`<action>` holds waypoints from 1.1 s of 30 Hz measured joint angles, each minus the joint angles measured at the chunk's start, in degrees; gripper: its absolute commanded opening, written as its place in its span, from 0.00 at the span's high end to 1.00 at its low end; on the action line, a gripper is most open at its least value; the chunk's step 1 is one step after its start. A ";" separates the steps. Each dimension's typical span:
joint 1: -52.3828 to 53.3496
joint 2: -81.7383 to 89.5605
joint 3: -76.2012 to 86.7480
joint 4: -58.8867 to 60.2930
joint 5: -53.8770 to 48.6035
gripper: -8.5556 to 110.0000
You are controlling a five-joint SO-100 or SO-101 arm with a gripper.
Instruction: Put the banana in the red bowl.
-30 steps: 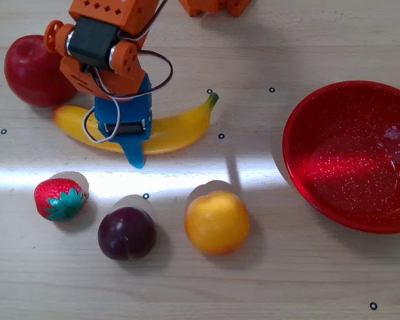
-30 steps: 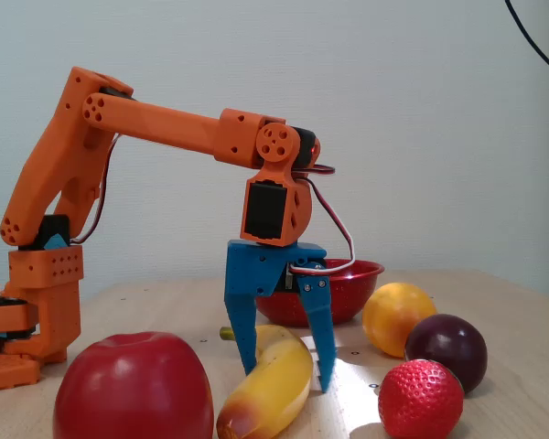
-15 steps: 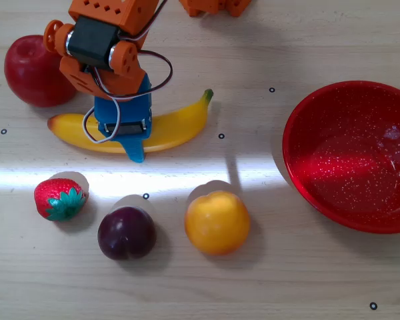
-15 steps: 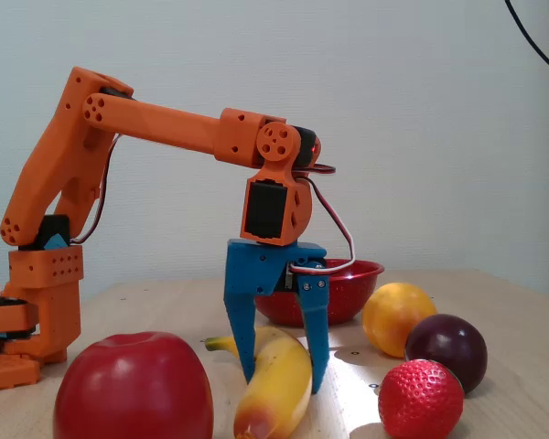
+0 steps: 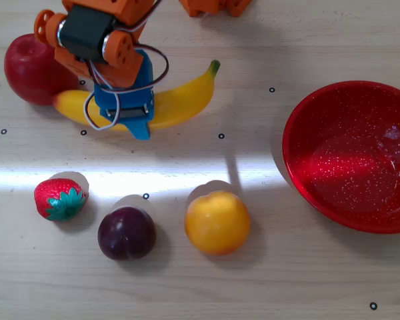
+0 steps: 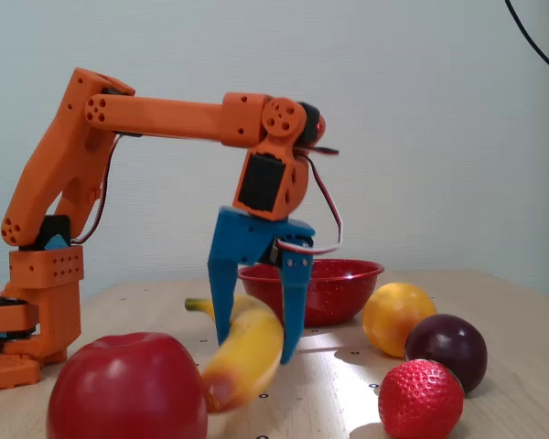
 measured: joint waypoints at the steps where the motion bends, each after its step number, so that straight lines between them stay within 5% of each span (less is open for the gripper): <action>1: 0.00 1.23 -0.09 1.05 0.00 0.93; 14: 8.00 13.18 -2.02 2.29 -4.39 0.93; 33: 42.98 19.42 -3.60 -7.29 -18.98 0.93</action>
